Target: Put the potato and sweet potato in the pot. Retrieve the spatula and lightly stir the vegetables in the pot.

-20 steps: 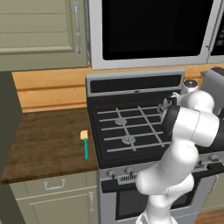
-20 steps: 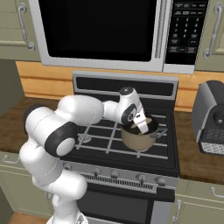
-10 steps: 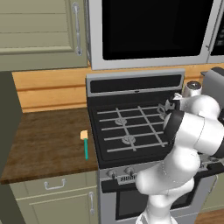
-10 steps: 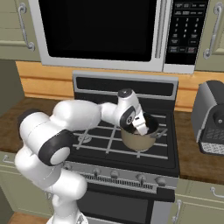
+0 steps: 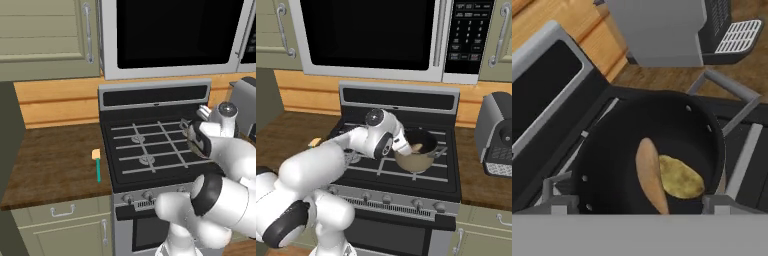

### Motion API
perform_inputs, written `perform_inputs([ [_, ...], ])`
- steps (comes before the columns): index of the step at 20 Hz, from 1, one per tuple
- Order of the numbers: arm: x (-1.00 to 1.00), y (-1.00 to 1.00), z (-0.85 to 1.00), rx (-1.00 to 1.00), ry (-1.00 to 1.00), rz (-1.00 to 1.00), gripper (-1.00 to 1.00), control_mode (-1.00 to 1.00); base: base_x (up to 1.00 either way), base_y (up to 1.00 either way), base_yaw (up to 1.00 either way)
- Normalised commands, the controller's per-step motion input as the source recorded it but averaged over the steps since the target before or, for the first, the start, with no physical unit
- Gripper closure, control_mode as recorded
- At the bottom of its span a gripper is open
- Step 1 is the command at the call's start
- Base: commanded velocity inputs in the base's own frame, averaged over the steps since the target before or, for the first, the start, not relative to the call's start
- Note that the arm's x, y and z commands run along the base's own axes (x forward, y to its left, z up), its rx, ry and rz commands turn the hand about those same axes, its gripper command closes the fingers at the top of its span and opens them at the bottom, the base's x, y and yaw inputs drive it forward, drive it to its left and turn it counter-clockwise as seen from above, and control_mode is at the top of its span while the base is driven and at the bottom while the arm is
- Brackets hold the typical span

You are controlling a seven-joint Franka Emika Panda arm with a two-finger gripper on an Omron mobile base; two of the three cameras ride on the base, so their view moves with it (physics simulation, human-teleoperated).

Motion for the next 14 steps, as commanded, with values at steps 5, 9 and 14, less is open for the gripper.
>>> perform_inputs([
  [5,-0.57,0.99,0.95,-0.10,-0.07,0.07,-1.00,-1.00,0.00,0.00,0.00],
  [9,-0.58,0.78,0.95,-0.06,0.00,0.06,-1.00,-1.00,0.00,0.00,0.00],
  [14,-0.60,0.70,0.80,0.00,0.11,0.07,-1.00,-1.00,0.00,0.00,0.00],
])
